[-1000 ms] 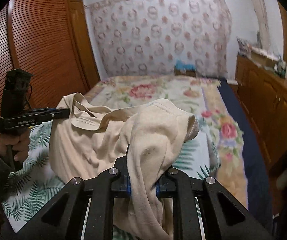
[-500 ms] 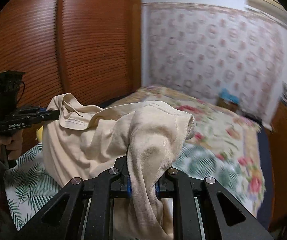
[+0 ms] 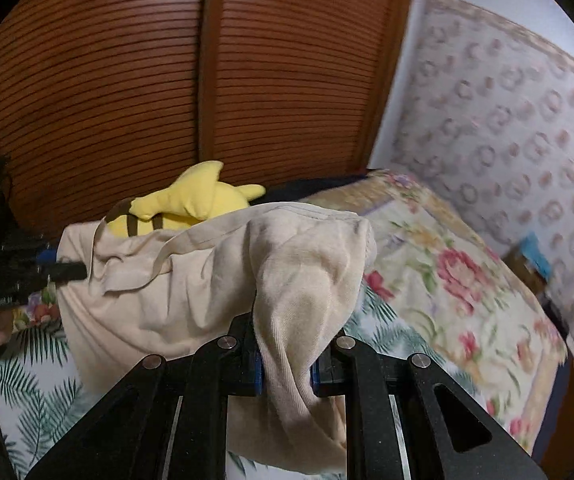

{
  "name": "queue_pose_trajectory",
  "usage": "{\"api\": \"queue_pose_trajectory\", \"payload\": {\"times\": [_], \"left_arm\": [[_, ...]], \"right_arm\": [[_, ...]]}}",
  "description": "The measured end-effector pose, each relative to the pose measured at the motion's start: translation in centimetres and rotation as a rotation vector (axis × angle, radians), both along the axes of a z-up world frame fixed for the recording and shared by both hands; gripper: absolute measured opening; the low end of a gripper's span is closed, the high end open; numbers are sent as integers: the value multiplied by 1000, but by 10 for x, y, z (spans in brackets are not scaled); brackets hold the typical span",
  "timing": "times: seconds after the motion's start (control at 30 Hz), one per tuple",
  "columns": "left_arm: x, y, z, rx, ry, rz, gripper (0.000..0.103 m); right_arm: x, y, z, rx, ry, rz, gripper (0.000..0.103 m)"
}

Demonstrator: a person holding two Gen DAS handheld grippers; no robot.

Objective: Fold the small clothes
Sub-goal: 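Lift the folded shirt with the right gripper and carry it toward the yellow plush toy, then lower the folded shirt beside the yellow plush toy and open the right gripper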

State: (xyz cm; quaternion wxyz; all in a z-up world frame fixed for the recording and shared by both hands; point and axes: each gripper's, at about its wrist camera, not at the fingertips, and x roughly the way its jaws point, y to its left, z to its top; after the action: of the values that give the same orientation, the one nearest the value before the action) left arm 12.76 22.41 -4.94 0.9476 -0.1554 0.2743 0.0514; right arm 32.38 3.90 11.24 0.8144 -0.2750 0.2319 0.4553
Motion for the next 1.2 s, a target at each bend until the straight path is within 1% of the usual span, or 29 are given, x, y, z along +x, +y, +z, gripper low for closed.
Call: {"api": "queue_pose_trajectory", "payload": {"times": [0.13,0.17,0.27,0.33,0.37,0.4,0.43,0.47,0.53,0.57,0.6,0.67,0.73,0.8,0.9,0.97,1.07,1.2], "left_arm": [[-14,10,-20,-35,34,57,17],[-17,10,-23,-35,40,66,17],[-21,9,-35,-11,72,93,17],[-21,10,-37,-5,87,101,18],[-20,12,-40,-12,97,102,20],[-19,12,-39,-19,103,104,20],[-19,14,-40,-24,107,108,20],[-21,17,-40,-23,107,111,20],[-21,19,-38,-13,109,117,21],[-23,20,-38,-13,107,117,26],[-25,20,-36,-17,101,118,35],[-31,22,-31,-9,81,135,45],[-34,24,-27,2,69,150,47],[-34,25,-24,11,67,150,54],[-29,25,-19,40,72,146,54],[-26,22,-14,67,68,142,54],[-24,15,-9,82,63,121,55],[-23,-2,0,108,45,85,57]], "right_arm": [[20,39,-9,-40,-4,72,16],[21,42,-12,-43,-3,85,16],[33,69,-21,-45,20,118,17],[41,80,-27,-21,47,115,18],[49,86,-33,-13,77,97,24],[55,88,-36,-15,97,74,29],[62,94,-43,-25,96,31,36],[66,93,-46,-27,90,3,43],[73,94,-55,-14,105,-34,48],[78,95,-59,-1,123,-48,50],[81,98,-63,11,126,-63,51],[85,99,-69,28,141,-80,52],[88,97,-75,38,175,-82,52],[90,96,-81,33,173,-113,52],[92,84,-84,25,195,-176,51],[92,79,-86,42,202,-192,51],[84,64,-79,79,210,-204,52],[64,40,-66,128,185,-225,51]]}}
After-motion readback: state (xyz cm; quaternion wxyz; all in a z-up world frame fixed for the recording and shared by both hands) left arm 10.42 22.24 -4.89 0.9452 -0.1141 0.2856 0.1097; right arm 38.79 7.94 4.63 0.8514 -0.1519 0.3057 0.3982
